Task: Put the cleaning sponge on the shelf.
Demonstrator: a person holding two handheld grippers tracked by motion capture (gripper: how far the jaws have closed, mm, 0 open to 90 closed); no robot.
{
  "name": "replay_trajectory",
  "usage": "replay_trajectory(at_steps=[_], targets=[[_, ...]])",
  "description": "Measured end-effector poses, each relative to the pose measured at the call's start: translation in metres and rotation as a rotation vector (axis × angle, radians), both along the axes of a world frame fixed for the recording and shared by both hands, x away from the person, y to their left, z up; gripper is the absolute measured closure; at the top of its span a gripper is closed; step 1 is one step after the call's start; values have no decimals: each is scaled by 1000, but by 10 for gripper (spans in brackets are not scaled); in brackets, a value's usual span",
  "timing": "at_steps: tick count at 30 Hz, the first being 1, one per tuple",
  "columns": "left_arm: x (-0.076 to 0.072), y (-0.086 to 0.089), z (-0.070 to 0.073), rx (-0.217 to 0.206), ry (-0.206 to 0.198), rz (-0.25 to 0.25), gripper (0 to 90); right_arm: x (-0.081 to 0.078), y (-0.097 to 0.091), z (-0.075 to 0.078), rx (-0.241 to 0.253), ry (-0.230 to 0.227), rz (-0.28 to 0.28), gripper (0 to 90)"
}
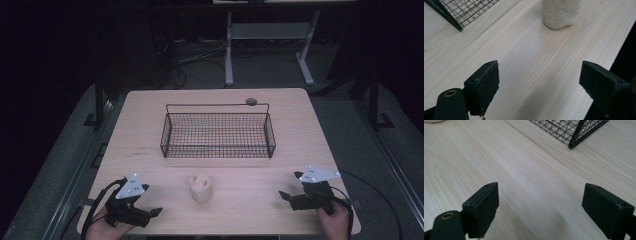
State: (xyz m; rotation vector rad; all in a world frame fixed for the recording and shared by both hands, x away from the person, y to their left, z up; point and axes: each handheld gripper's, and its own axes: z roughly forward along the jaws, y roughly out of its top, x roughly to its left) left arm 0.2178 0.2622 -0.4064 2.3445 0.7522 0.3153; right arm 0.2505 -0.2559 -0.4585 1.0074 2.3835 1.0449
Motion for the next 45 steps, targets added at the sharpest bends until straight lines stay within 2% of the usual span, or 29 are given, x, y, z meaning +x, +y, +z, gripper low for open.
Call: replay_trajectory(at_steps=[3, 9, 14, 20, 28, 45], targets=[[1, -3, 3, 5, -3, -9, 157, -1, 0, 0, -13, 3, 0, 135], [8, -10, 8, 31, 8, -35, 157, -1, -2, 1, 7, -2, -10, 135], [13, -19, 11, 37, 16, -56, 157, -1, -1, 1, -2, -8, 1, 135], [21, -38, 16, 56, 21, -98, 157, -2, 1, 1, 0, -12, 9, 135], [32, -59, 19, 62, 34, -137, 157, -2, 2, 1, -3, -18, 16, 135], [46, -86, 21, 87, 72, -175, 157, -3, 3, 2, 4, -13, 14, 135]])
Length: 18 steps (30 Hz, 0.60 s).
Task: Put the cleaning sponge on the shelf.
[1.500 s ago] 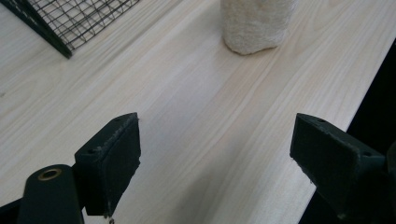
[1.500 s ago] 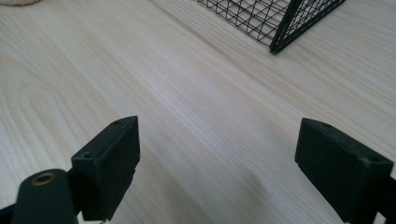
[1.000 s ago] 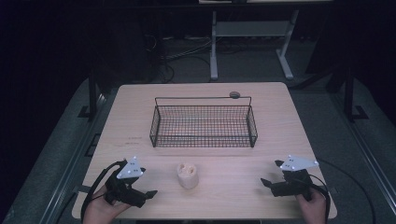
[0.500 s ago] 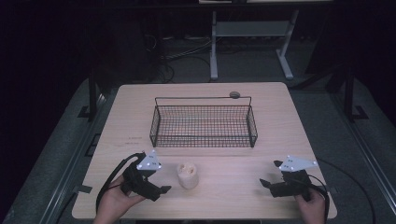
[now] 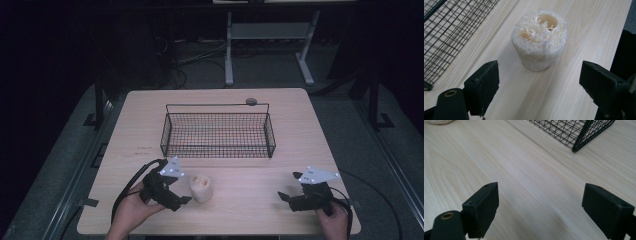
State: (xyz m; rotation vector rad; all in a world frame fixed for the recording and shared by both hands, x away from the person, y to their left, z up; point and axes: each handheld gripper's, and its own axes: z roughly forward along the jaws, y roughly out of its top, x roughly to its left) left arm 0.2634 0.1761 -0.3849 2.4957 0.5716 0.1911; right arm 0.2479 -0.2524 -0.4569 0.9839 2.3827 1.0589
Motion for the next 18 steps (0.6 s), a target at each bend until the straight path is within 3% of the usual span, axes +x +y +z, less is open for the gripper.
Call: replay_trajectory(at_steps=[18], targets=[[13, -25, -3, 67, 31, -36, 157, 0, 0, 1, 1, -1, 3, 135]])
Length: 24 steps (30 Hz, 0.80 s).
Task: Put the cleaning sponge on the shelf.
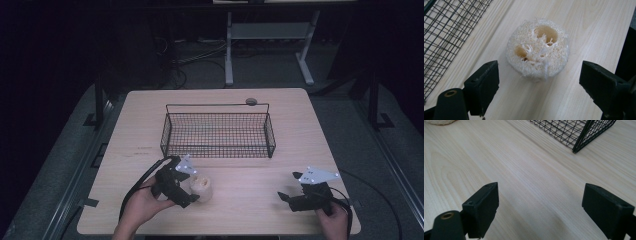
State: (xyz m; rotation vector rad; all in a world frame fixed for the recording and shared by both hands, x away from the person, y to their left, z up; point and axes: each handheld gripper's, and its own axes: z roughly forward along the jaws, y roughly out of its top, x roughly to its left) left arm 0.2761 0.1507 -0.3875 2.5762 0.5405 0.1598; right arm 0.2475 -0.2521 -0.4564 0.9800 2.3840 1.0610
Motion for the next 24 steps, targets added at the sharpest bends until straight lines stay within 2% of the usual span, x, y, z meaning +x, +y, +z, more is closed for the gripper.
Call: replay_trajectory(at_steps=[16, 24], targets=[[9, -13, -8, 47, 26, -2, 157, 0, 1, 0, 0, -1, 9, 135], [12, -19, -11, 44, 35, 2, 157, 0, 1, 0, 0, 0, 11, 135]])
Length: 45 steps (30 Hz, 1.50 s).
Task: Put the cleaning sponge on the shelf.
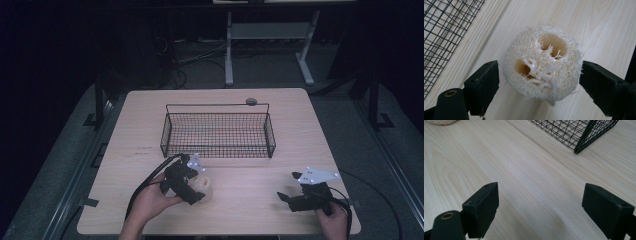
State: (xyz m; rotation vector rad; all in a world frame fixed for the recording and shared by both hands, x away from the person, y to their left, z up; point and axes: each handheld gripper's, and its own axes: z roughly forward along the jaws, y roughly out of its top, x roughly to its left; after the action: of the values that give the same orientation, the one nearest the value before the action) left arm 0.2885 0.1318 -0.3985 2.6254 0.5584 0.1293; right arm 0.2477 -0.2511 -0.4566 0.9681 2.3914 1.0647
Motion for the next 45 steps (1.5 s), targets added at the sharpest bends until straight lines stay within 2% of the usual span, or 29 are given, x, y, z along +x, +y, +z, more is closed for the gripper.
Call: replay_trajectory(at_steps=[7, 9, 15, 17, 23, 33, 35, 38, 45], targets=[[4, -3, -6, -17, 19, -1, 159, 0, 0, 0, -2, -2, 1, 135], [5, -3, -7, -29, 26, -12, 206, 0, 0, -1, 2, -2, 4, 135], [5, -4, -10, -29, 33, -4, 235, 1, 0, -1, -4, -6, 9, 135], [6, -4, -10, -33, 29, -10, 273, 1, 0, -1, -6, -6, 10, 135], [8, -3, -8, -41, 31, -1, 278, 1, 0, -1, -1, -8, 11, 135], [9, 2, -1, -58, 25, 3, 279, 1, 0, -1, -3, -4, 3, 135], [11, 4, 2, -57, 22, -3, 279, 1, 0, 0, -5, -8, 1, 135], [12, 6, 8, -78, 18, 10, 279, 1, 0, 0, -4, -4, 0, 135], [15, 8, 19, -82, 11, 5, 279, 0, 2, -1, 0, -2, 1, 135]])
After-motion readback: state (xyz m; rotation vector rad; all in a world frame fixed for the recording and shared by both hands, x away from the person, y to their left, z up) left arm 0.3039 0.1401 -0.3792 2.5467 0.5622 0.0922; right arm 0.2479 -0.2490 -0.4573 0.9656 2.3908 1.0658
